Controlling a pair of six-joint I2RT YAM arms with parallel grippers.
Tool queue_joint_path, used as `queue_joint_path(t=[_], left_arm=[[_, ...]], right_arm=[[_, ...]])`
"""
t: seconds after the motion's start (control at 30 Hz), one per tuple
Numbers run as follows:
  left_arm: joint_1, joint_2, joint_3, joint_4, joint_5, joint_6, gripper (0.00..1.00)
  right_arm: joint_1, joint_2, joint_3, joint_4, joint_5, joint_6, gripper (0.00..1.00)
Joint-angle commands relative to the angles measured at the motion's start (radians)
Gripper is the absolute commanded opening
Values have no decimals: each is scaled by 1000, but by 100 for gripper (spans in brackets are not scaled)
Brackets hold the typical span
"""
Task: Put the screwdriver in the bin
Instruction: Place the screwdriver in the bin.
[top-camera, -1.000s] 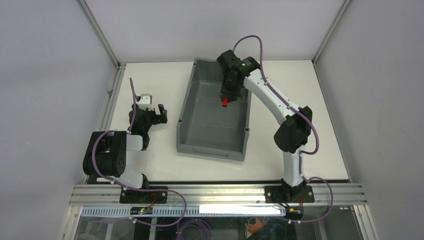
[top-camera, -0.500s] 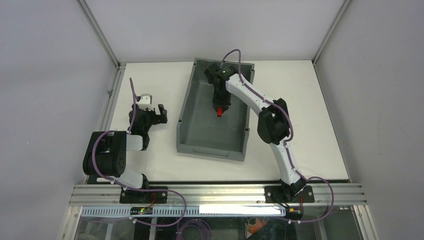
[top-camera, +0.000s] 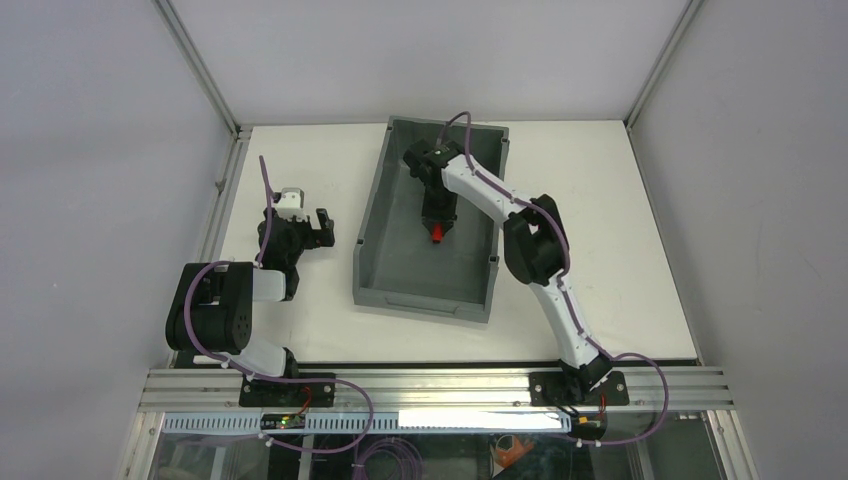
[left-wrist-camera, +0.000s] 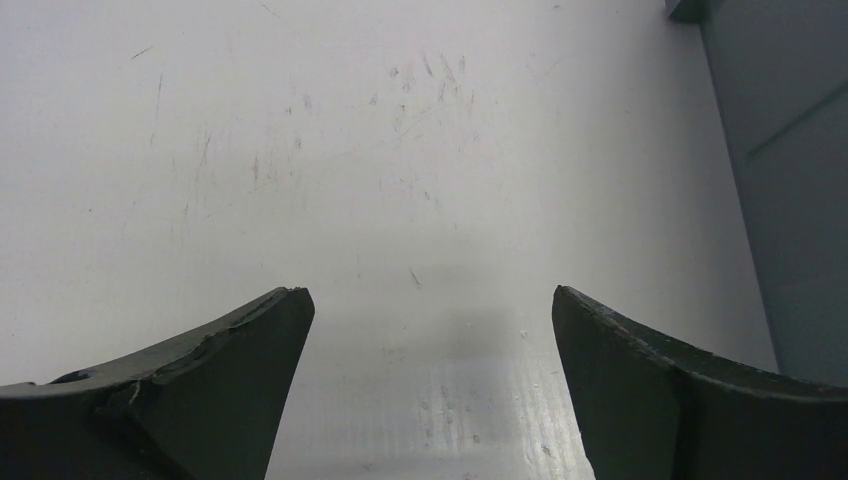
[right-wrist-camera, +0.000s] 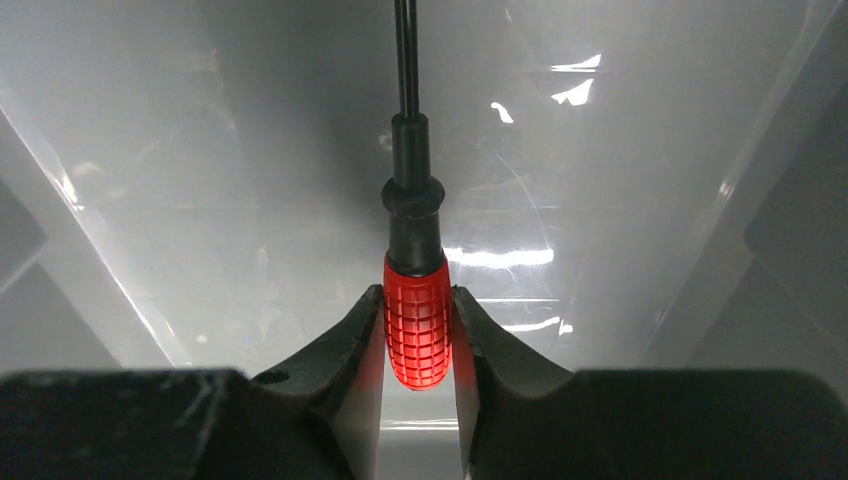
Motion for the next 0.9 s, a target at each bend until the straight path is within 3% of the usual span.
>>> queue_joint_path(t=[0.0,0.4,0.87], left_arm=[[-5,-30,-8,34,23,-9,99],[-5,-29,-9,34,22,-9,99],[-5,-30,-9,34,22,-9,99]], right_arm=[[9,16,29,34,-11,22,0],[11,50,12,55,-34,20,9],[10,47,-1,60,-31,25,46]])
